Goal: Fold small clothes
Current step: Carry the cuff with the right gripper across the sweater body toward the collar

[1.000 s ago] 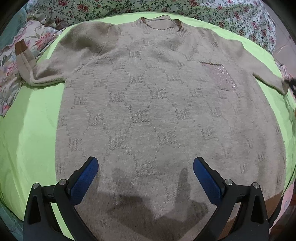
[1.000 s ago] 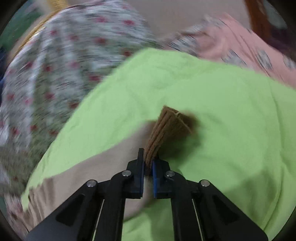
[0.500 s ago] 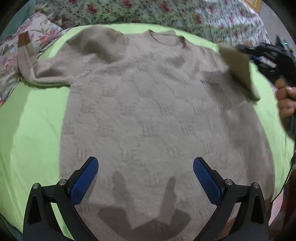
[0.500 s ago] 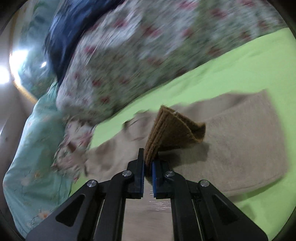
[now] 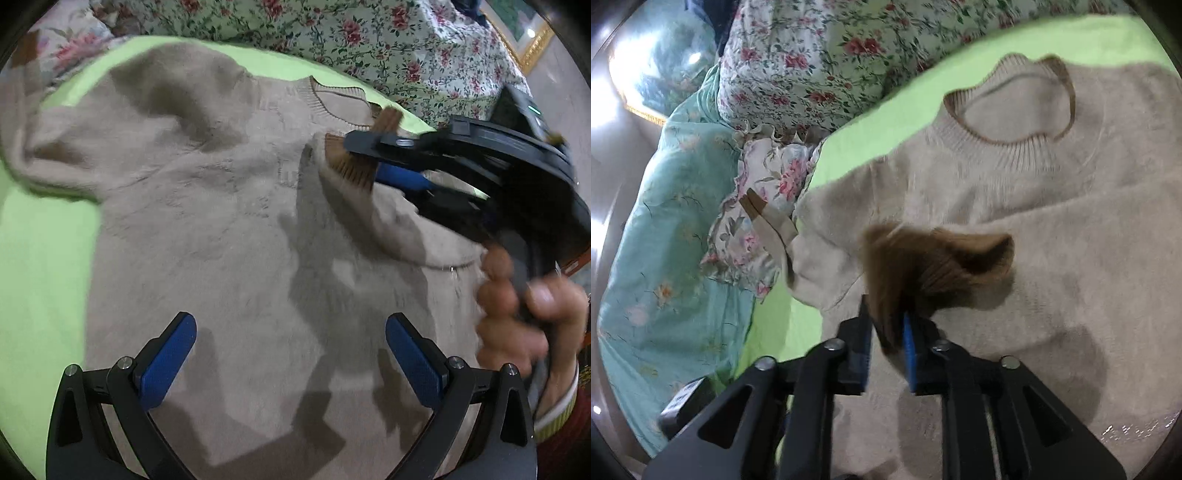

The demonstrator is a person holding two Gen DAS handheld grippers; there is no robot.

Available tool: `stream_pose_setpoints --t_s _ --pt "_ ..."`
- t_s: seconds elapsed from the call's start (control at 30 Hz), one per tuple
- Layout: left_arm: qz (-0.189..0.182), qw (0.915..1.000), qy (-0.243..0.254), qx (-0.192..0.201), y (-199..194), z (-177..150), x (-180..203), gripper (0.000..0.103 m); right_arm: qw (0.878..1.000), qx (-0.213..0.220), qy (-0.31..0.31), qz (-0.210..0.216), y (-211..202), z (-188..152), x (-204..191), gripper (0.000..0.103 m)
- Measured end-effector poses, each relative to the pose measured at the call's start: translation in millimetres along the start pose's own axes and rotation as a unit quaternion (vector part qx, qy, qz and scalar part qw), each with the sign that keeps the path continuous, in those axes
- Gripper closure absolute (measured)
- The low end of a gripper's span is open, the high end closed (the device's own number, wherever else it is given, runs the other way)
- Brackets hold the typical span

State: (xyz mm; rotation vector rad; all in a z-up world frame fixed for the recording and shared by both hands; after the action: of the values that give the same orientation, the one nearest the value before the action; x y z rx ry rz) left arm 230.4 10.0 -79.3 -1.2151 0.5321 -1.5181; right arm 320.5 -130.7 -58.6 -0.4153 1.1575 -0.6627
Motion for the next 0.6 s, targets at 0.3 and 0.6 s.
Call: stream_pose_setpoints --t_s 0.3,0.6 --pt "0.022 0.9995 0.004 0.024 56 57 20 0.002 0.996 0.086 0.020 0.006 -101 -23 12 0.044" --pt "0.000 0.9986 0.005 0.053 54 84 13 0.097 0.981 0.157 0.072 -0.088 -192 -57 77 0.044"
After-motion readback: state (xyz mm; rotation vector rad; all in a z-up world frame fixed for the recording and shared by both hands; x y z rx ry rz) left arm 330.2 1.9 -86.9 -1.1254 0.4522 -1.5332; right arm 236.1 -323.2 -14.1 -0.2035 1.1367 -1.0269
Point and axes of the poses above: each gripper's, at about its wrist camera, not at the fingertips, and y roughly the way its jaws point, x to its right, z to its top, the point moved 3 cm from there along y, roughly the way its jaws point, and after that the axes turned 7 degrees about -y, right-handed, at the moved point
